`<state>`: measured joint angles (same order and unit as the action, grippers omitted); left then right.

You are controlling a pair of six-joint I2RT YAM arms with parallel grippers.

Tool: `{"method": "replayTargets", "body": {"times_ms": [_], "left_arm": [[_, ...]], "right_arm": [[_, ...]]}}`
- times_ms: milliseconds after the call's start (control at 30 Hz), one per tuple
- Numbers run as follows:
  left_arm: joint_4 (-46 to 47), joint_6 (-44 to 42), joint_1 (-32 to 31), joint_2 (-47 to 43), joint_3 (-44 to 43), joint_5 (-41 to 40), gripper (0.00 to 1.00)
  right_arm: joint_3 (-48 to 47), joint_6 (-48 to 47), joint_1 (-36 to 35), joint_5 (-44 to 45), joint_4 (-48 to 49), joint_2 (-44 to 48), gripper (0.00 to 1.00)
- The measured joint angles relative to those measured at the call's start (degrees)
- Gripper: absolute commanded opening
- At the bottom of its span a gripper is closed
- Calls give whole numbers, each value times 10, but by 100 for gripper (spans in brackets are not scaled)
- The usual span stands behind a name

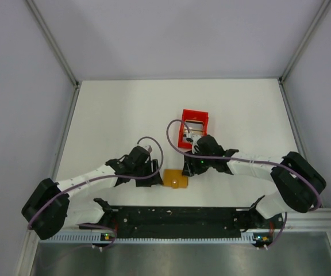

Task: Put the credit cards into the card holder
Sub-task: Pick up the credit card from the storage box.

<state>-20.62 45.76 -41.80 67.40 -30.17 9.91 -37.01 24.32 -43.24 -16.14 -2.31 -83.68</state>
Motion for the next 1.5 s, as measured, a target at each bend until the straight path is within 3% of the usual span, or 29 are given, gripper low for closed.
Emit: {"method": "replayTargets", "body": {"times_ms": [233, 533, 800, 1167, 1333, 1500], "left_arm": [[4, 5, -1, 2, -2, -16, 68], [67, 1, -1, 75, -31, 15, 66], [147, 17, -9, 83, 10, 91, 62], [191, 50, -37, 64, 34, 105, 62], [192, 51, -38, 38, 35, 97, 64], [134, 22, -38, -33, 11, 37, 72]], "right_arm": [[20, 61, 0, -6, -1, 20, 52], [21, 126, 0, -43, 23, -3, 52], [-95, 118, 3, -51, 28, -105, 52], [-240, 72, 4, -138, 6, -232, 51], [-245, 35, 6, -132, -19, -219, 52], [-246, -18, 17, -63, -59, -114, 57]]}}
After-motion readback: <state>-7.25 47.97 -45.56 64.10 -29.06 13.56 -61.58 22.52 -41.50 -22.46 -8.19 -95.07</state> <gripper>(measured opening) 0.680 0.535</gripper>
